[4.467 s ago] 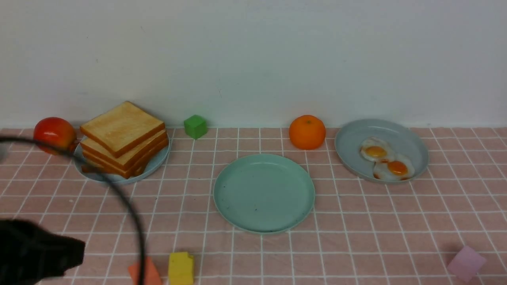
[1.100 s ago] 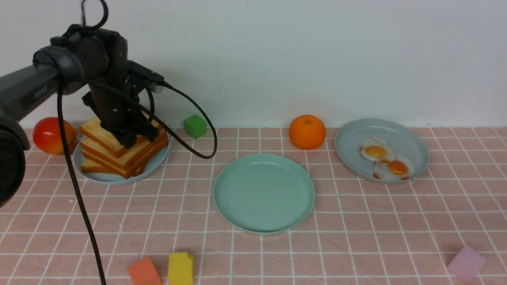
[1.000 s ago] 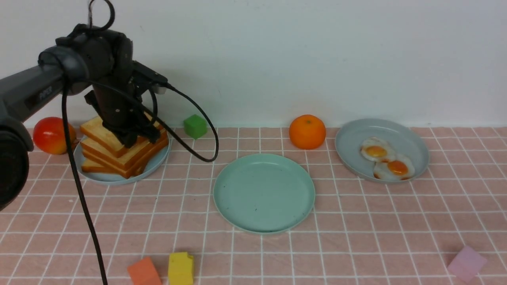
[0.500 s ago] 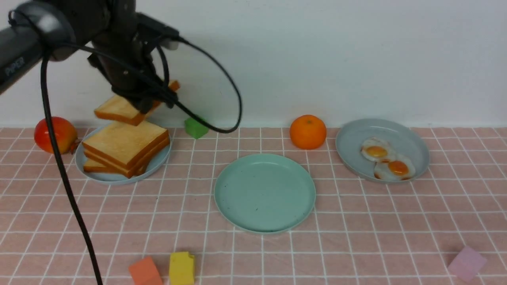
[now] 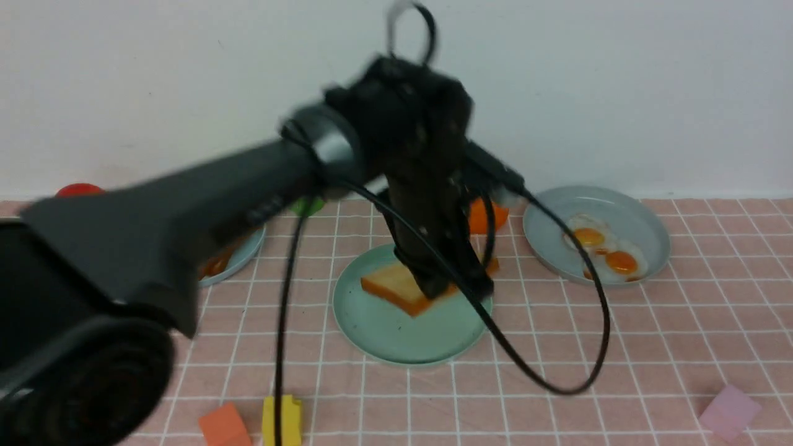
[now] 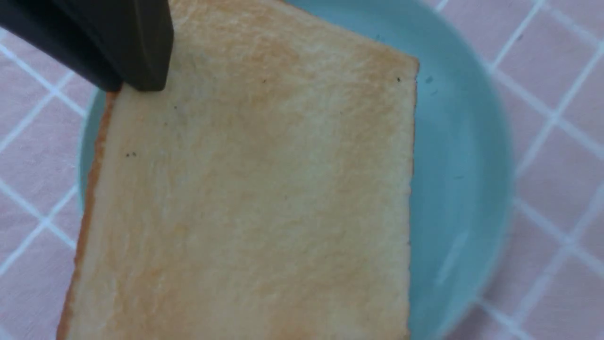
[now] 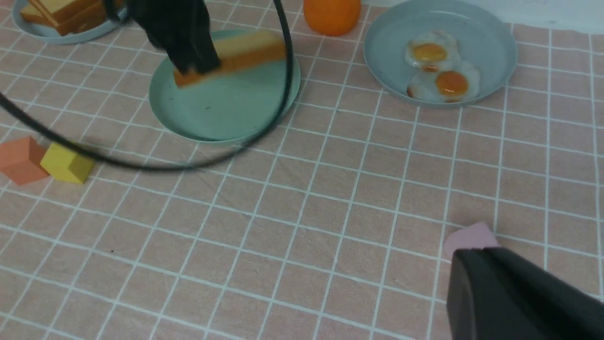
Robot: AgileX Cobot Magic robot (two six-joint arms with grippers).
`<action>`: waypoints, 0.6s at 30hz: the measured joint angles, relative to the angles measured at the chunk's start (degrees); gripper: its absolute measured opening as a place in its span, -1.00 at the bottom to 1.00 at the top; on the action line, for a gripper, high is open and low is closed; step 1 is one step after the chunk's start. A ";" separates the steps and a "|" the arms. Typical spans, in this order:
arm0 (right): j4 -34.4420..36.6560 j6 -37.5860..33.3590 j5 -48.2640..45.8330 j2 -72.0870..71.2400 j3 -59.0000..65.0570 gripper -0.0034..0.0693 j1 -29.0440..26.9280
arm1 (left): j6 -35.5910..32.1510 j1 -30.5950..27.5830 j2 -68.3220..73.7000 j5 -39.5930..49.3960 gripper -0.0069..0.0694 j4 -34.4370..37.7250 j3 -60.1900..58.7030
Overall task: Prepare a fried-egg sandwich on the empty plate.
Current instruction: Use the left arm to put a slice of bread into the empty plate in the middle
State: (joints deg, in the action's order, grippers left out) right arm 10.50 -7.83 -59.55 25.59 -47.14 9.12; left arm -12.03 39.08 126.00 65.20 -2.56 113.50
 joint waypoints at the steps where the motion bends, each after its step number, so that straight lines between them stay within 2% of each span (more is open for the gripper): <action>1: -0.07 0.00 0.00 -0.13 0.00 -0.79 0.00 | 0.38 0.27 0.78 -0.21 -0.85 -0.66 0.00; 12: -0.39 0.00 -0.27 -0.51 0.00 -0.77 0.00 | 1.75 0.41 2.03 -2.55 -0.83 -7.75 0.00; 16: -0.33 0.00 -0.27 -0.51 0.00 -0.76 0.00 | 1.75 0.41 2.03 -2.21 -0.74 -7.70 0.00; 18: -0.39 0.00 -0.27 -0.51 0.00 -0.75 0.00 | 1.75 0.41 2.03 -2.08 -0.63 -7.44 0.00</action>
State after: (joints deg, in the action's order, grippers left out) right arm 10.11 -7.83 -59.83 25.08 -47.14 9.12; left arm -10.28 39.49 128.03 63.11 -10.00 113.50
